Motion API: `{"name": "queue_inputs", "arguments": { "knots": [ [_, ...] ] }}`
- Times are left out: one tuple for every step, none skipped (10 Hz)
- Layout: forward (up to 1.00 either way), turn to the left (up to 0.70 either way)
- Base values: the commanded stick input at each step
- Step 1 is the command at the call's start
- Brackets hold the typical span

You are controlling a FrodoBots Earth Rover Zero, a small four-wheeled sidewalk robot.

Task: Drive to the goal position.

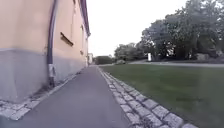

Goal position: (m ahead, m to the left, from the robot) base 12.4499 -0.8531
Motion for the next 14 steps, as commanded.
{"name": "queue_inputs", "arguments": {
  "knots": [
    [0.5, 0.0],
    [0.5, 0.0],
    [0.5, 0.0],
    [0.5, 0.0],
    [0.5, 0.0],
    [0.5, 0.0],
    [0.5, 0.29],
    [0.5, 0.5],
    [0.5, 0.5],
    [0.5, 0.5],
    [0.5, 0.5],
    [0.5, 0.5],
    [0.5, 0.5],
    [0.5, 0.5]
  ]
}}
